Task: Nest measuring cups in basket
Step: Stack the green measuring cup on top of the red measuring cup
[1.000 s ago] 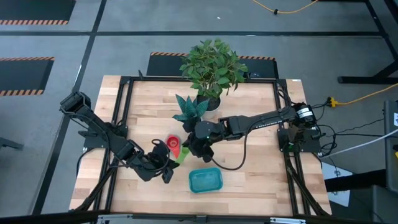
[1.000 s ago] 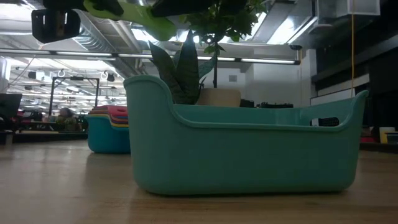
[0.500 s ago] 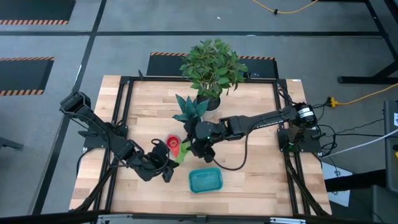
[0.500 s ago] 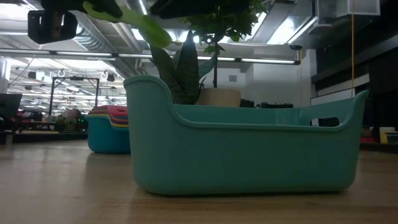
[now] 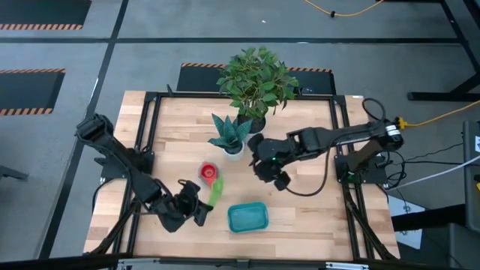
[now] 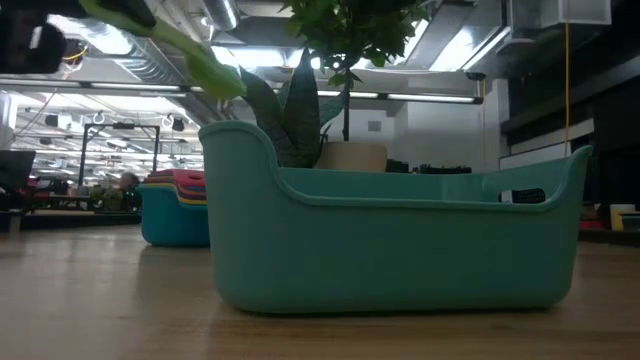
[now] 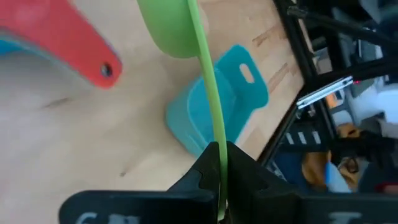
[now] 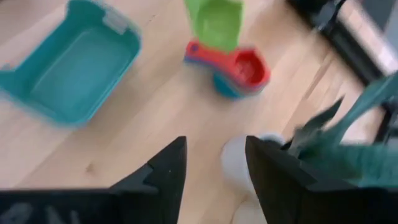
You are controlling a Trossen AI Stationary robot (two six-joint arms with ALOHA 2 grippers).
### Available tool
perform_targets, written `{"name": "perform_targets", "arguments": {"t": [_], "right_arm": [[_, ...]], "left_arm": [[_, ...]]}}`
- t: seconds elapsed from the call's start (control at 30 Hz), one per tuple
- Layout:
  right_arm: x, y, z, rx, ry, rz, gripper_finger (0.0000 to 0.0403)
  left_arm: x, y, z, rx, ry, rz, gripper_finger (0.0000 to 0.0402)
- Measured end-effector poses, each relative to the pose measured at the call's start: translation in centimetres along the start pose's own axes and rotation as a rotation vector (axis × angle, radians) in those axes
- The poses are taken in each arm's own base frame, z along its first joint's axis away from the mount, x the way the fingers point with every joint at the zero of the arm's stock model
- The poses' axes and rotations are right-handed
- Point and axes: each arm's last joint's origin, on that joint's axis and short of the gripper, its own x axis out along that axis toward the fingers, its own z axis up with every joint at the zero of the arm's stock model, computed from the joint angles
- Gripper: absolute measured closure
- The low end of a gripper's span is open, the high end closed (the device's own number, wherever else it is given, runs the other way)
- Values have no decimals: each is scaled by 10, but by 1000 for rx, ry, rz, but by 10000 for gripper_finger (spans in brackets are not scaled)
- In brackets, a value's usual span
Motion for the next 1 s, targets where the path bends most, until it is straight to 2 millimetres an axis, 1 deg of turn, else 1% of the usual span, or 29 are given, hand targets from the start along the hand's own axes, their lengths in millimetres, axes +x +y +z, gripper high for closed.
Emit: {"name": "perform_targets", "arguments": {"t": [0.2, 0.3, 0.43, 0.57, 0.7, 0.83, 1.0], "right_arm": [[-14, 15, -23, 66, 27, 11, 234], [-20, 23, -36, 112, 20, -39, 234], [-26, 32, -55, 173, 24, -131, 234], [-29, 41, -70, 217, -17, -187, 234], [-28, 50, -81, 244, -49, -209, 234], [-24, 54, -88, 258, -73, -221, 234], [-18, 55, -88, 258, -110, -241, 234]], "left_arm": [[16, 7, -25, -89, -75, -15, 399], [25, 11, -34, -128, -113, -28, 399], [37, 17, -42, -177, -154, -31, 399], [43, 21, -44, -210, -256, -46, 399], [42, 21, -42, -228, -388, -84, 399], [39, 21, -41, -254, -500, -123, 400], [41, 26, -37, -290, -533, -109, 399]]}}
